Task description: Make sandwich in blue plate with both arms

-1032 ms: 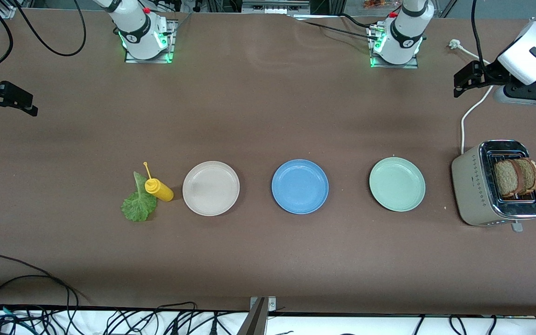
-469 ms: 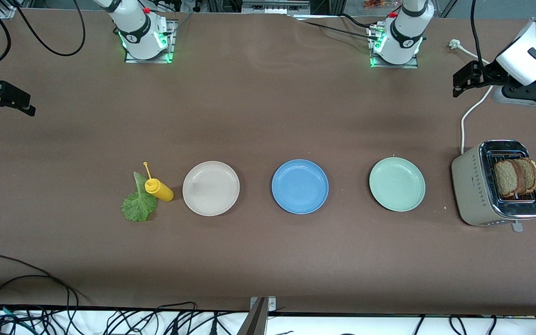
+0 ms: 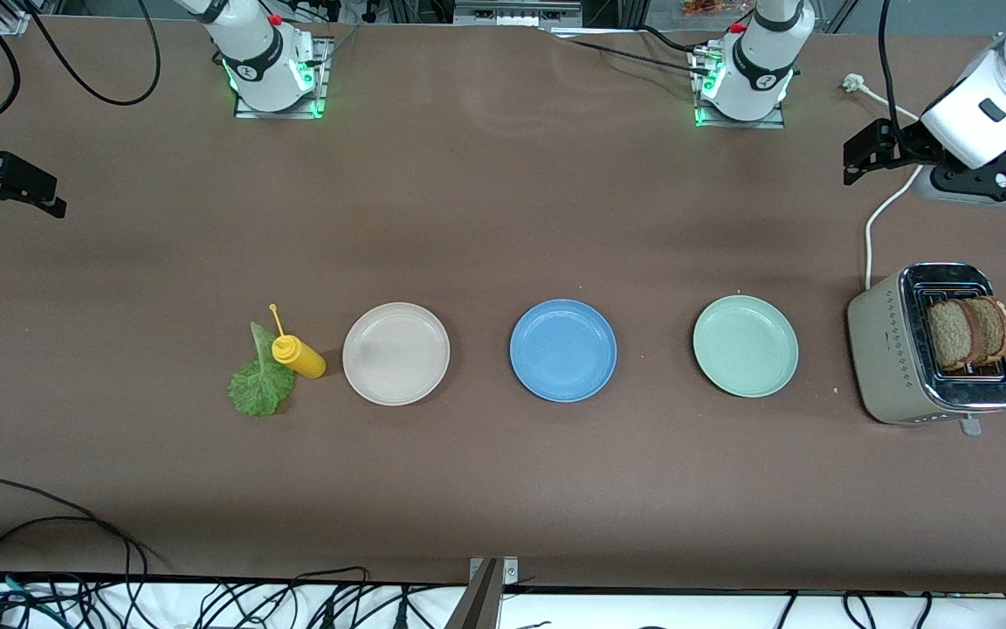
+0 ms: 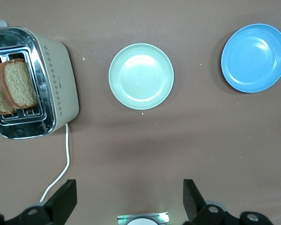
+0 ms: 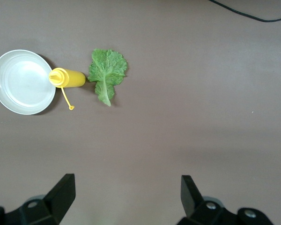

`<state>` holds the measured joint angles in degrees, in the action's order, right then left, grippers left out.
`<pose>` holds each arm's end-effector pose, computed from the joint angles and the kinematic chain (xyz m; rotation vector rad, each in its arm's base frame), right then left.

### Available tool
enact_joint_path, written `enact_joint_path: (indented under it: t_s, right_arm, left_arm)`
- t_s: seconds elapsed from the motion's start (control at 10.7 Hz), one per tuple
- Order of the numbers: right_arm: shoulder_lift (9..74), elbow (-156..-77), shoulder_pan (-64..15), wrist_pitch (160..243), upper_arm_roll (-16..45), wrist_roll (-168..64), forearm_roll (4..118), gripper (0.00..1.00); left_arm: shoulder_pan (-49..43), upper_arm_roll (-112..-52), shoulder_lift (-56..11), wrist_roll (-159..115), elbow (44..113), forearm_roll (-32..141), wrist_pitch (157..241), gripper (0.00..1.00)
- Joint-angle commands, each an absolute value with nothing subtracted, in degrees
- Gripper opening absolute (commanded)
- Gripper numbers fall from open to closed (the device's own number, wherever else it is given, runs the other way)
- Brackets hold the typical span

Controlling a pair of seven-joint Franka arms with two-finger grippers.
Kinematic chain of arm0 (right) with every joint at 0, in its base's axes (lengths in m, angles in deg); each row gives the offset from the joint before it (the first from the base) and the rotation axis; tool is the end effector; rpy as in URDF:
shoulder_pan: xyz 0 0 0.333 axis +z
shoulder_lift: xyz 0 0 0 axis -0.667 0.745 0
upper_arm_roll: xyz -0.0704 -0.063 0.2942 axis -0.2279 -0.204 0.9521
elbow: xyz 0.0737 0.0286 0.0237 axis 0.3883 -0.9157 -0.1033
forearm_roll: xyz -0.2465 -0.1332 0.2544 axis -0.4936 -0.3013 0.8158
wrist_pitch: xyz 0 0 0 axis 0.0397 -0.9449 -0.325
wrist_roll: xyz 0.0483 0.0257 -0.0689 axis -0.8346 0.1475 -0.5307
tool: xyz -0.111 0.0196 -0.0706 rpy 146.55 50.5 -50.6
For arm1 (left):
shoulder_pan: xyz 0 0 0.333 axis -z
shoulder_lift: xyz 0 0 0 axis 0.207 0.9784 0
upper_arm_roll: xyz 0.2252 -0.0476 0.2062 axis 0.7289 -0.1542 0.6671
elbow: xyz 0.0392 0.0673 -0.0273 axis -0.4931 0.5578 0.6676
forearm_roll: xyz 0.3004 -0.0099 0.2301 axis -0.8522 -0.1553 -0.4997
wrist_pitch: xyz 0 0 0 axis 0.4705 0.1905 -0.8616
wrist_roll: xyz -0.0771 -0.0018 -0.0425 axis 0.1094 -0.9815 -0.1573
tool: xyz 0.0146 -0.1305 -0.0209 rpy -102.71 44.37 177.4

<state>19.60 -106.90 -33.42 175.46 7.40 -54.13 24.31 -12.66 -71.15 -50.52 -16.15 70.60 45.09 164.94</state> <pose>0.5458 -0.0347 0.5829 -3.1372 -0.0883 0.0373 0.5066 -0.0605 0.5867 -3.1115 0.1739 0.1860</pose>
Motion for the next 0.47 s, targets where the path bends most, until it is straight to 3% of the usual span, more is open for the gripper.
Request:
enact_joint_path:
  t_s: [0.0,0.38]
  right_arm:
    - [19.6,-105.8,-33.5,174.1,7.3,-55.0,24.3,1.00]
    - [19.7,-105.8,-33.5,174.1,7.3,-55.0,24.3,1.00]
  left_arm:
    - [-12.8,-71.0,-48.7,-15.3,67.9,45.4,164.0,1.00]
    - [-12.4,-71.0,-48.5,-15.7,67.9,45.3,164.0,1.00]
